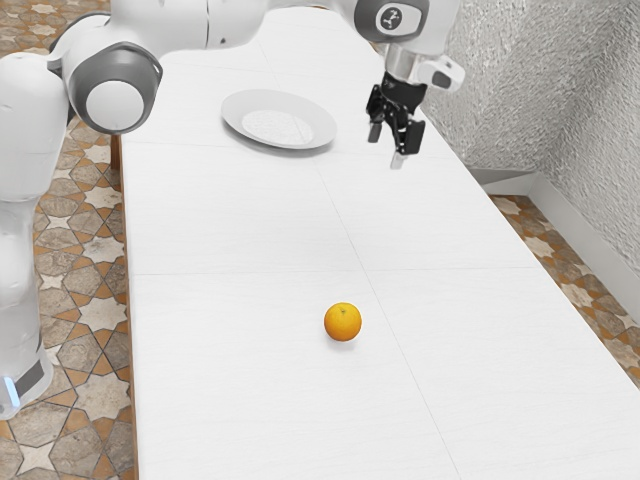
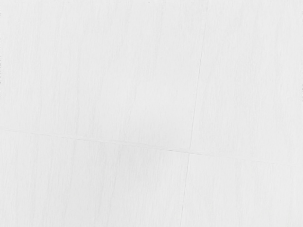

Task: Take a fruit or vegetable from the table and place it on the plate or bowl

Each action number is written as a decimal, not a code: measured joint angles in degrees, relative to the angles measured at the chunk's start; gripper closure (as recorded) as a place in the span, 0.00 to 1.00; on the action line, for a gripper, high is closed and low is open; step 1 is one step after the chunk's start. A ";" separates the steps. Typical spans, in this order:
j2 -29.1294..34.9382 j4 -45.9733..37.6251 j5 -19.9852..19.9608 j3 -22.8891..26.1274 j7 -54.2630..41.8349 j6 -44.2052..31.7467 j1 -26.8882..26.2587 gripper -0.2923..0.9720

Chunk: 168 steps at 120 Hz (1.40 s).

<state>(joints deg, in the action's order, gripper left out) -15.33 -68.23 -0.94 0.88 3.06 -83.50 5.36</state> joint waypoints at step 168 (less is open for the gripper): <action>3.68 -20.76 1.57 23.52 -14.19 -12.37 -0.65 0.23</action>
<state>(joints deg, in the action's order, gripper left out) -11.66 -88.99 0.62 24.40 -11.14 -95.87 4.71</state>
